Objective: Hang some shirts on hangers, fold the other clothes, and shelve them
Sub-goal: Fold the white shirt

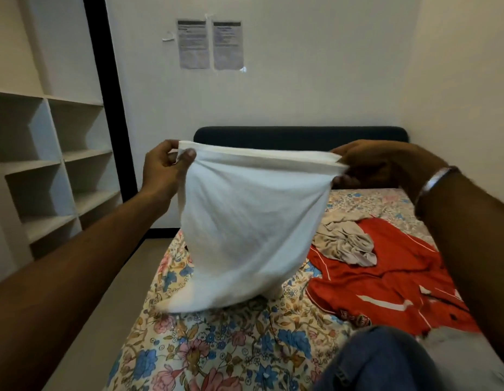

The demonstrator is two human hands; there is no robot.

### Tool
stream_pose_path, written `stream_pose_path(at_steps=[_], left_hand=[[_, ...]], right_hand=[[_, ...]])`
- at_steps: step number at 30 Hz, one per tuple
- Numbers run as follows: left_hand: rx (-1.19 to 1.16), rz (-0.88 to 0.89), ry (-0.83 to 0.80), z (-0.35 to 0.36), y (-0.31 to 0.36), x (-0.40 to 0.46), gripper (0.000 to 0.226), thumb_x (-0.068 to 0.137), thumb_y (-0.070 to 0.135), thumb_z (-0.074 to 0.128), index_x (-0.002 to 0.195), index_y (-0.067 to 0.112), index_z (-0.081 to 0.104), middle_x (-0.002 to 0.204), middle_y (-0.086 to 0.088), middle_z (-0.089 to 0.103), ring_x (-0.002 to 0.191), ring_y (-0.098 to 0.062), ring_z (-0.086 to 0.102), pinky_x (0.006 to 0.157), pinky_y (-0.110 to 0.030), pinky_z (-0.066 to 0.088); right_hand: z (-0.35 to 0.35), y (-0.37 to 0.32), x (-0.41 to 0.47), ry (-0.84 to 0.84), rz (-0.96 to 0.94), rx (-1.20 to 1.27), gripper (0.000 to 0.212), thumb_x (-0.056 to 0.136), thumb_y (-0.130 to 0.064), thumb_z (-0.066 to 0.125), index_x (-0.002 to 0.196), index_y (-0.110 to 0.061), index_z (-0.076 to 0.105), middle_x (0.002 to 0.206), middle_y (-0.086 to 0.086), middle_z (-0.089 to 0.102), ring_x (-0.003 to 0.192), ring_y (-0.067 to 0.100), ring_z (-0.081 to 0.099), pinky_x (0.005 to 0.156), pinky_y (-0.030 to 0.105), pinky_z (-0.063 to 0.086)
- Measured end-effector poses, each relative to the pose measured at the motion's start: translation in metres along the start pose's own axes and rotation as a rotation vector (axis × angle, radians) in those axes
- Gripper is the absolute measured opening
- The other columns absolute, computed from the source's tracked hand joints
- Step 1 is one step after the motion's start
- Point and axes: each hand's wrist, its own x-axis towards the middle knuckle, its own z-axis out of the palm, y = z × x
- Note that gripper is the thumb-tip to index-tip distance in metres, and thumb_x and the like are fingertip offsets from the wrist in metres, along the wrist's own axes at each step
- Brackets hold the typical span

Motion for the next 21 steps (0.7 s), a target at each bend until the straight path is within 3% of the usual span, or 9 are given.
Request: stream_pose_path(at_steps=[2,4,7,9,10,12,14,17,21], left_hand=[[-0.034,0.019,0.012,0.004,0.003,0.001,0.012,0.092,0.027,0.075,0.101,0.022,0.067,0.095,-0.002,0.076,0.09,-0.02,0.073,0.08,-0.037,0.06],[-0.035,0.047,0.026,0.009,0.008,0.004,0.013,0.093,0.024,0.074,0.101,0.019,0.066,0.091,0.0,0.076,0.084,-0.013,0.07,0.079,-0.034,0.057],[0.0,0.044,0.033,0.023,0.015,0.007,0.019,0.089,0.03,0.077,0.102,0.018,0.069,0.097,-0.002,0.076,0.084,-0.01,0.068,0.08,-0.033,0.057],[0.047,0.034,-0.03,0.039,0.017,0.0,0.026,0.086,0.03,0.08,0.106,0.015,0.071,0.098,0.0,0.075,0.085,-0.008,0.067,0.078,-0.026,0.057],[0.079,0.039,-0.076,0.047,0.017,-0.006,0.027,0.085,0.03,0.081,0.106,0.016,0.072,0.097,0.003,0.074,0.086,-0.008,0.067,0.076,-0.022,0.055],[0.149,0.083,-0.198,0.066,0.021,-0.021,0.025,0.082,0.028,0.084,0.103,0.019,0.074,0.093,0.008,0.073,0.086,-0.005,0.068,0.074,-0.015,0.051],[0.19,0.139,-0.323,0.084,0.022,-0.034,0.027,0.078,0.025,0.088,0.099,0.019,0.073,0.087,0.008,0.073,0.081,-0.005,0.07,0.071,-0.014,0.052],[0.182,0.165,-0.406,0.098,0.02,-0.045,0.034,0.076,0.024,0.089,0.095,0.017,0.062,0.079,-0.001,0.074,0.073,-0.012,0.072,0.066,-0.024,0.057],[0.15,0.084,-0.423,0.092,0.005,-0.052,0.041,0.081,0.03,0.085,0.104,0.016,0.054,0.088,-0.006,0.073,0.085,-0.018,0.073,0.076,-0.037,0.062]], right_hand=[[-0.009,0.0,-0.005,-0.098,-0.05,0.197,0.035,0.098,-0.001,0.046,0.126,-0.015,0.063,0.099,0.013,0.068,0.065,0.011,0.067,0.049,0.018,0.056],[-0.014,0.003,-0.008,-0.139,-0.072,0.136,0.037,0.099,0.002,0.042,0.123,-0.015,0.064,0.083,0.008,0.066,0.05,0.006,0.056,0.037,0.013,0.045],[-0.01,0.013,-0.007,-0.064,0.026,-0.469,0.03,0.095,0.005,0.048,0.116,-0.008,0.065,0.066,0.006,0.056,0.04,0.006,0.039,0.035,0.017,0.032],[0.005,0.014,-0.009,-0.043,0.121,-0.904,0.03,0.088,0.004,0.064,0.115,-0.008,0.068,0.066,0.005,0.056,0.046,0.011,0.043,0.044,0.022,0.035],[0.015,0.015,-0.01,-0.059,0.115,-0.972,0.034,0.084,0.0,0.072,0.115,-0.014,0.069,0.074,0.004,0.063,0.054,0.013,0.052,0.05,0.025,0.042],[0.037,0.014,-0.012,-0.073,-0.075,-0.82,0.046,0.081,-0.005,0.078,0.121,-0.024,0.066,0.103,0.002,0.069,0.088,0.017,0.066,0.076,0.034,0.057],[0.068,0.016,-0.016,-0.081,-0.337,-0.592,0.049,0.082,-0.014,0.08,0.125,-0.028,0.063,0.116,-0.003,0.067,0.106,0.015,0.065,0.092,0.038,0.055],[0.112,0.029,-0.013,-0.059,-0.536,-0.443,0.038,0.08,-0.037,0.082,0.115,-0.027,0.071,0.105,-0.006,0.073,0.099,0.011,0.07,0.089,0.034,0.059],[0.127,0.049,0.003,0.102,-0.543,-0.409,0.032,0.081,-0.042,0.079,0.104,-0.02,0.077,0.098,-0.001,0.074,0.09,0.014,0.071,0.086,0.041,0.061]])
